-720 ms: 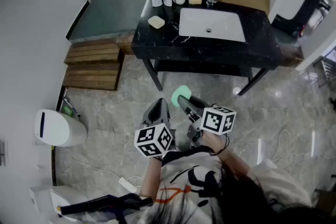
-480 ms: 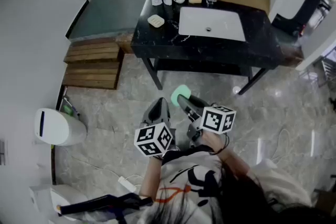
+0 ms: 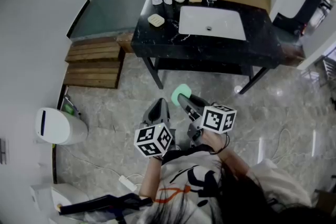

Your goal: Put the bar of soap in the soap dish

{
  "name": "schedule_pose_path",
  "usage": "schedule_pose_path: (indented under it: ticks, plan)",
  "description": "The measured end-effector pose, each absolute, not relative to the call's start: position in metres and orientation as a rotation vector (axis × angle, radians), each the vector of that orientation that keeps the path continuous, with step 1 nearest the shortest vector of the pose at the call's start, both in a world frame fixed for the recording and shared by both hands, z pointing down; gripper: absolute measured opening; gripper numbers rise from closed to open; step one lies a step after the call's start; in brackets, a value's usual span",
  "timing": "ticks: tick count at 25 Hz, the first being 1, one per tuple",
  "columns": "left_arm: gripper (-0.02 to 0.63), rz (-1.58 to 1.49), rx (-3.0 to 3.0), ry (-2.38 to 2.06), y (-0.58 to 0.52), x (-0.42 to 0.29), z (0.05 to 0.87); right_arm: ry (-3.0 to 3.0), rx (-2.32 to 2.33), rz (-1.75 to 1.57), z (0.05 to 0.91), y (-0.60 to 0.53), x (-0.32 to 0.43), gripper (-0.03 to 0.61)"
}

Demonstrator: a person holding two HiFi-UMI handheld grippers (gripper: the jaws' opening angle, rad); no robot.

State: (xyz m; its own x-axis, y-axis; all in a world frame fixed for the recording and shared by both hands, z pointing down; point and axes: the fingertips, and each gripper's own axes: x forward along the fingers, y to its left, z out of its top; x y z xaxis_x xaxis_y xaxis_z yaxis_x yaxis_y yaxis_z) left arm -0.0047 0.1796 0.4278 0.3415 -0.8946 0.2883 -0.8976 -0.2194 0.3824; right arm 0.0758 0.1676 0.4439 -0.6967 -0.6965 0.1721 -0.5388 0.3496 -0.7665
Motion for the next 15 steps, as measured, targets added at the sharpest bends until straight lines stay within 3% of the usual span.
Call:
schedule_pose_path:
  ticks: [15]
  plan:
    - [0.002, 0.004, 2.101, -1.593, 0.172, 0.02, 0.433, 2.429, -1.087, -1.288, 0.447, 0.16, 0.104, 0.117]
